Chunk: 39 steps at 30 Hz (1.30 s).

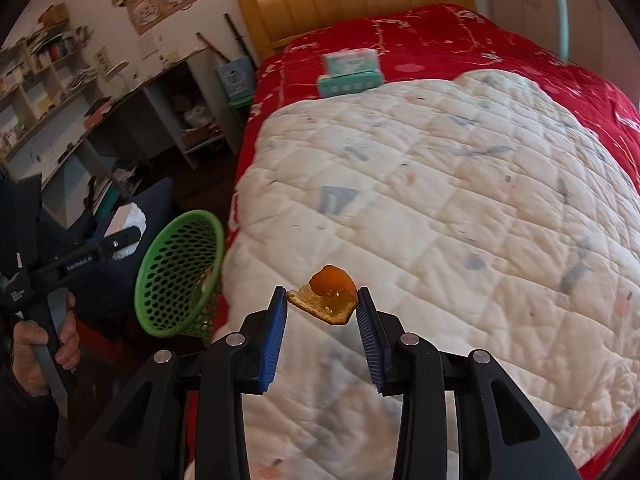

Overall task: Collect trash
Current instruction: 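Open the left tool to drop the foam block into the basket, then lower the orange peel into the basket and open the right tool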

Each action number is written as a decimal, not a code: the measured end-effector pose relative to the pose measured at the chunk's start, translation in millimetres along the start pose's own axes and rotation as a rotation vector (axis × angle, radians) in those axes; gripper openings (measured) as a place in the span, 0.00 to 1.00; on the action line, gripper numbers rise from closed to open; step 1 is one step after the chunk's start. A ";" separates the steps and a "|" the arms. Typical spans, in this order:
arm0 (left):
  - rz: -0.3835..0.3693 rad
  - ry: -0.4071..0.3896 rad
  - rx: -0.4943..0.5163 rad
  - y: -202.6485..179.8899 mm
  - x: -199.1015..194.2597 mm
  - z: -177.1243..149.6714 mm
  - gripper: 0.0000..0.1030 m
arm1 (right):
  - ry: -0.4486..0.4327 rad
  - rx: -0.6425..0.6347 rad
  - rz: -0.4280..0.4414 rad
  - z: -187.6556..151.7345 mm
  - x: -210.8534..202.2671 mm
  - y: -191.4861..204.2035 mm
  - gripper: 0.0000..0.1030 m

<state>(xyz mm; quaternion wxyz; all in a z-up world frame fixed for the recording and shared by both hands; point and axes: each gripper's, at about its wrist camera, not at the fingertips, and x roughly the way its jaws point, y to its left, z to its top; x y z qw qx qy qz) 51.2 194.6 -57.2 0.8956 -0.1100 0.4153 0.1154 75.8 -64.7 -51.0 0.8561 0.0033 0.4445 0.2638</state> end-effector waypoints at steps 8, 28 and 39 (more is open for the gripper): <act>0.072 0.061 -0.063 55.1 12.7 -19.6 0.61 | 0.020 -0.052 0.043 11.7 18.8 35.9 0.34; 0.099 0.149 -0.172 107.6 37.2 -47.2 0.71 | 0.074 -0.136 0.117 27.9 60.4 99.0 0.34; 0.146 0.105 -0.190 121.6 6.4 -62.6 0.71 | 0.110 -0.197 0.158 34.5 89.3 139.8 0.34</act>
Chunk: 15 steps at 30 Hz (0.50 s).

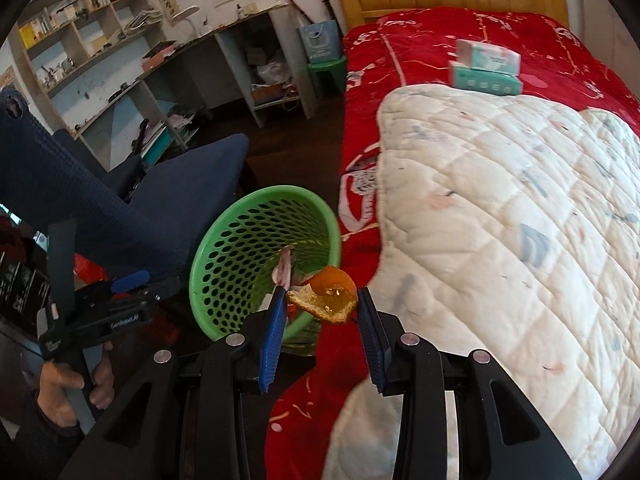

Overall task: Collect trash
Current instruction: 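Lower the orange peel into the basket and open the right tool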

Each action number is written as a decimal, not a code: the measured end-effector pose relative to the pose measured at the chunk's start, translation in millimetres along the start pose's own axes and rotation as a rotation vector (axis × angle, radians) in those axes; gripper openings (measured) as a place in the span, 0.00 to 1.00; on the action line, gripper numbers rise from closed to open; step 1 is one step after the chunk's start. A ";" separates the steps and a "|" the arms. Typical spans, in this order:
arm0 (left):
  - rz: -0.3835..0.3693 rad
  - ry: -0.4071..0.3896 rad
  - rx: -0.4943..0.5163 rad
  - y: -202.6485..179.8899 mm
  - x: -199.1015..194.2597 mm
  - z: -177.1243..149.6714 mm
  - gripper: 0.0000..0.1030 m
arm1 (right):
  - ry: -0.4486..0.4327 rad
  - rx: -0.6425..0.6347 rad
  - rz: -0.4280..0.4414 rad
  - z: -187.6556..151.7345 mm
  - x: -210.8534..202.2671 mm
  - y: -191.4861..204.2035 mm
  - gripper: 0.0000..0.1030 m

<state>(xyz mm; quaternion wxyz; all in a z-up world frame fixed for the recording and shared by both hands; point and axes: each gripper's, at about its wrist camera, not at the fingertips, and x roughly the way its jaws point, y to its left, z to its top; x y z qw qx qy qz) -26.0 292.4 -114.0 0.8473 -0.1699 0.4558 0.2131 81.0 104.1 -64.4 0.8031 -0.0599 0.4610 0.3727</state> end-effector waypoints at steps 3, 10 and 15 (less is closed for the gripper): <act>0.006 -0.010 -0.008 5.6 -6.3 -3.4 0.71 | 0.014 -0.015 0.013 6.2 12.5 10.6 0.34; 0.006 -0.022 -0.031 17.3 -14.9 -8.6 0.71 | 0.048 -0.043 0.040 16.1 45.0 35.2 0.34; 0.002 -0.025 -0.046 22.7 -16.9 -11.0 0.72 | 0.069 -0.052 0.044 23.1 66.0 48.0 0.34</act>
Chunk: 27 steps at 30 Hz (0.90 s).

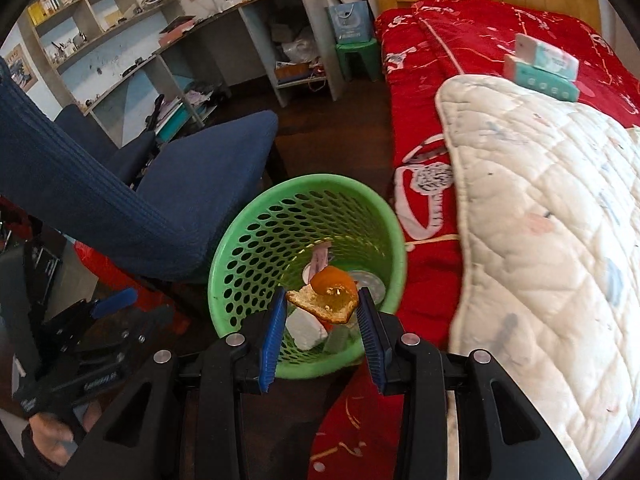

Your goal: Collect trash

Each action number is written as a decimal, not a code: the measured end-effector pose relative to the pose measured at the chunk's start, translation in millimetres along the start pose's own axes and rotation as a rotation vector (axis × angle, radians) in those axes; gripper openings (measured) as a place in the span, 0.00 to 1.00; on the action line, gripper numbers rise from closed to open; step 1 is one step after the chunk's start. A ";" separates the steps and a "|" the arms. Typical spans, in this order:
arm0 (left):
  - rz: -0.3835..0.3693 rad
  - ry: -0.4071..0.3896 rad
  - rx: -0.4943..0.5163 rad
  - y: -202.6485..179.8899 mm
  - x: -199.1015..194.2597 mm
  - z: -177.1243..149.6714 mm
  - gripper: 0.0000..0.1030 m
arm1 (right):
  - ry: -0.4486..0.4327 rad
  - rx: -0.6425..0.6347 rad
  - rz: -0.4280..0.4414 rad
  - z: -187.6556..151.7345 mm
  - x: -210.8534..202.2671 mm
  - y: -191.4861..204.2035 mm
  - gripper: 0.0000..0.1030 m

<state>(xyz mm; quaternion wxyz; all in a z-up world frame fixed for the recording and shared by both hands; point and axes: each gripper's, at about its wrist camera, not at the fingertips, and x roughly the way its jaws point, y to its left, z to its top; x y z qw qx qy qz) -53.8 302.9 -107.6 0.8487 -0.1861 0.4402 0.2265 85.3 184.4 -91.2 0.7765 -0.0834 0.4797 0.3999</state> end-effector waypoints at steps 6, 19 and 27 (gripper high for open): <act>-0.006 0.004 -0.015 3.7 0.2 -2.0 0.72 | 0.003 0.019 0.002 8.6 19.8 3.7 0.49; -0.019 -0.017 0.007 -10.1 -12.4 -1.1 0.74 | -0.028 0.043 -0.026 -6.2 -10.3 -12.4 0.64; -0.030 -0.042 0.046 -34.4 -27.7 -0.5 0.81 | -0.056 0.069 -0.081 -28.1 -46.5 -29.5 0.77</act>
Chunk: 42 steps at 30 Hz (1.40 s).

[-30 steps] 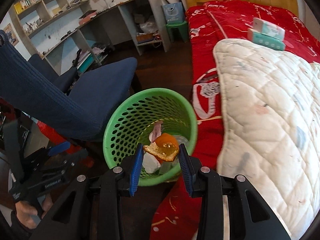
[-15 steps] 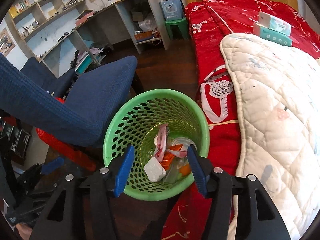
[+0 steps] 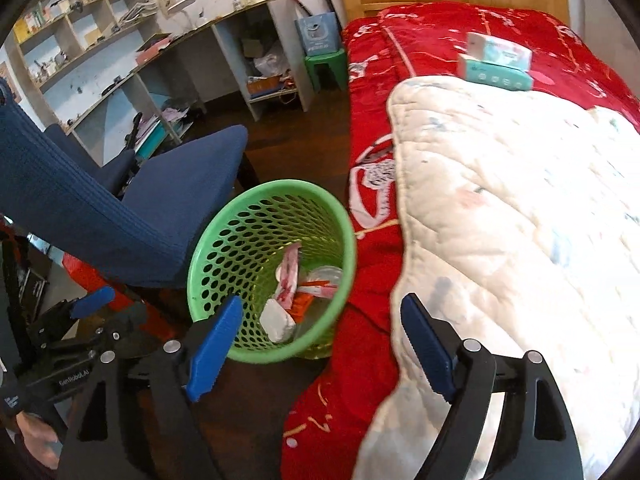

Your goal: Collect trash

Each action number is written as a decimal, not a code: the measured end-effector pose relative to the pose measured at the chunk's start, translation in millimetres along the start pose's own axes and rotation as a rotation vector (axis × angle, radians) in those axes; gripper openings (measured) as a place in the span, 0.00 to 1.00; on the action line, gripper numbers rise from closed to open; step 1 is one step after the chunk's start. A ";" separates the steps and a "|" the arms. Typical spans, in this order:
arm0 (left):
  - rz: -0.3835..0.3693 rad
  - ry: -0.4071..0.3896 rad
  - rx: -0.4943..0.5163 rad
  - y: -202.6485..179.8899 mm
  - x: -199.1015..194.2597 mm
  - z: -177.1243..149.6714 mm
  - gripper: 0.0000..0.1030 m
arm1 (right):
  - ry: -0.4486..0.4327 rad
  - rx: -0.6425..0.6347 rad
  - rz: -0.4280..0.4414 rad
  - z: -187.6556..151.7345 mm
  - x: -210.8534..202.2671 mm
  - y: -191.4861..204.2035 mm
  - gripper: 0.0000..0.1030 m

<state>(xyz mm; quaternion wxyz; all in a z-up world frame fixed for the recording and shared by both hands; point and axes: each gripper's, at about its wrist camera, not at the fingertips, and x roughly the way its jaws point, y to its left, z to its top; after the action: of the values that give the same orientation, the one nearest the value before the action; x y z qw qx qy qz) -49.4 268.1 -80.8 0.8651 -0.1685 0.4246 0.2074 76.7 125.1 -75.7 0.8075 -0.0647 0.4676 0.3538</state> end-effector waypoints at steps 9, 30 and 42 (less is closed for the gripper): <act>-0.016 -0.036 0.051 -34.1 -18.8 3.9 0.91 | -0.043 0.027 -0.091 -26.8 -39.5 -19.2 0.87; -0.091 -0.137 0.198 -119.4 -63.3 4.1 0.95 | -0.161 0.146 -0.253 -76.6 -131.0 -66.4 0.90; -0.122 -0.172 0.253 -150.5 -79.7 -5.7 0.95 | -0.208 0.185 -0.312 -90.2 -160.6 -82.3 0.93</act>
<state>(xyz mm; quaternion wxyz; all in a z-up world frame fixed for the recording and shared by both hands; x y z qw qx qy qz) -21.7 119.2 -2.6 0.9235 -0.0655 0.3607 0.1131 14.6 -57.2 -15.7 0.8990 -0.0251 0.3963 0.1846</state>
